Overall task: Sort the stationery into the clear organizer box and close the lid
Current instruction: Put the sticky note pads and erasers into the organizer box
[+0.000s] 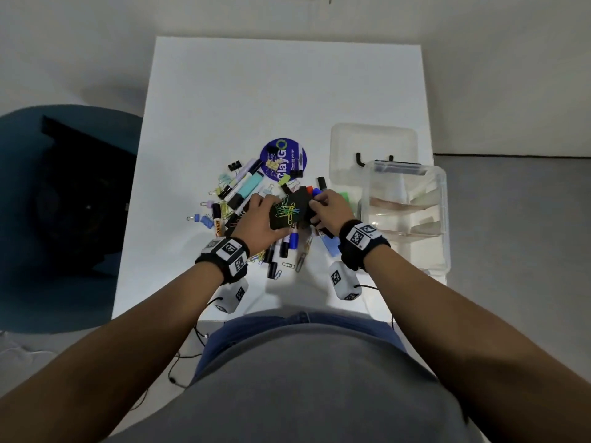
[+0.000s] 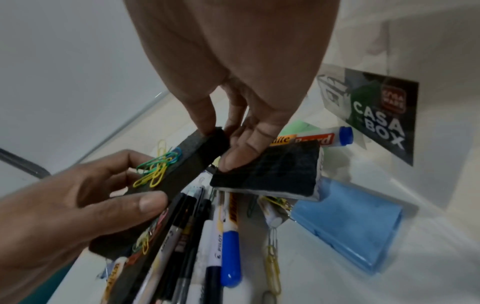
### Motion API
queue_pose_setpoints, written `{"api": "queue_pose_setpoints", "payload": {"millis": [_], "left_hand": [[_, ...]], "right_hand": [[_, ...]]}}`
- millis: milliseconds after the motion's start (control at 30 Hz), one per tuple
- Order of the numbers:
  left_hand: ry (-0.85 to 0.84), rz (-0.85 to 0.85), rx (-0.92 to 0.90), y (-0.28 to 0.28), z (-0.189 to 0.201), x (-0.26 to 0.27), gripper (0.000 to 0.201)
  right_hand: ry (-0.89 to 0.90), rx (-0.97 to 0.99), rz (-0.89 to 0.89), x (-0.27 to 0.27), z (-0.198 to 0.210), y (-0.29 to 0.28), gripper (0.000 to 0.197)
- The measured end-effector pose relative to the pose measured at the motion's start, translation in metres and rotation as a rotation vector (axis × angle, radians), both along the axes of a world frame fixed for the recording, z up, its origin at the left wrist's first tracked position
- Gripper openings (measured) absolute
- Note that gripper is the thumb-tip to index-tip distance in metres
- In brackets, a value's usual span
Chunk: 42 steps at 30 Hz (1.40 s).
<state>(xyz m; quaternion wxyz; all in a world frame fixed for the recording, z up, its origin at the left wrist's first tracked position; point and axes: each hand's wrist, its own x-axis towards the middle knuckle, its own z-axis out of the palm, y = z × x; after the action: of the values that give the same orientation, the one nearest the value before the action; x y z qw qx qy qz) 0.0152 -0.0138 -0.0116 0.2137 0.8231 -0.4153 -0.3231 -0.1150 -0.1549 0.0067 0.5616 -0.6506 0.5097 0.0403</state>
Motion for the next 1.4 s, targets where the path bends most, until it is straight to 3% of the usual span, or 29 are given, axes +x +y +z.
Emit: {"api": "queue_pose_setpoints", "payload": {"millis": [100, 233, 467, 567, 633, 733, 833, 1033, 1066, 1133, 1233, 1333, 1400], "left_hand": [[0.088, 0.064, -0.016, -0.003, 0.002, -0.002, 0.058], [0.173, 0.157, -0.055, -0.012, 0.005, -0.004, 0.029], [0.140, 0.293, 0.110, -0.028, -0.006, 0.010, 0.029], [0.252, 0.472, 0.091, -0.029, 0.000, 0.015, 0.042], [0.409, 0.500, 0.030, -0.030, 0.011, 0.014, 0.053], [0.649, 0.360, 0.006, -0.031, 0.034, 0.006, 0.027], [0.731, 0.232, 0.029, -0.031, 0.049, 0.000, 0.015], [0.671, 0.288, 0.060, -0.037, 0.050, -0.001, 0.006], [0.607, 0.290, 0.070, -0.038, 0.047, -0.001, 0.006], [0.322, 0.227, 0.115, -0.039, 0.042, 0.000, 0.005], [-0.031, 0.117, 0.212, -0.038, 0.034, 0.000, 0.016], [-0.069, 0.117, 0.169, -0.046, 0.035, -0.008, 0.023], [-0.031, 0.056, 0.088, -0.057, 0.042, -0.022, 0.018]], "right_hand": [[-0.062, 0.129, -0.099, -0.001, 0.006, -0.005, 0.012], [-0.163, 0.204, -0.129, -0.001, 0.014, -0.004, 0.004], [-0.281, 0.196, 0.008, 0.000, 0.035, -0.002, 0.024], [-0.206, -0.090, 0.285, -0.007, 0.035, -0.008, 0.039], [-0.147, -0.312, 0.398, -0.012, 0.035, -0.010, 0.037], [-0.057, -0.459, 0.531, -0.016, 0.036, -0.013, 0.032], [-0.020, -0.577, 0.665, -0.024, 0.042, -0.018, 0.033], [0.029, -0.695, 0.796, -0.033, 0.057, -0.023, 0.030], [0.036, -0.699, 0.814, -0.035, 0.060, -0.023, 0.029], [0.057, -0.679, 0.827, -0.041, 0.070, -0.028, 0.026], [0.040, -0.620, 0.691, -0.063, 0.093, -0.049, 0.018], [-0.040, -0.629, 0.488, -0.104, 0.115, -0.080, 0.034], [0.046, -0.700, 0.450, -0.137, 0.125, -0.097, 0.038]]}}
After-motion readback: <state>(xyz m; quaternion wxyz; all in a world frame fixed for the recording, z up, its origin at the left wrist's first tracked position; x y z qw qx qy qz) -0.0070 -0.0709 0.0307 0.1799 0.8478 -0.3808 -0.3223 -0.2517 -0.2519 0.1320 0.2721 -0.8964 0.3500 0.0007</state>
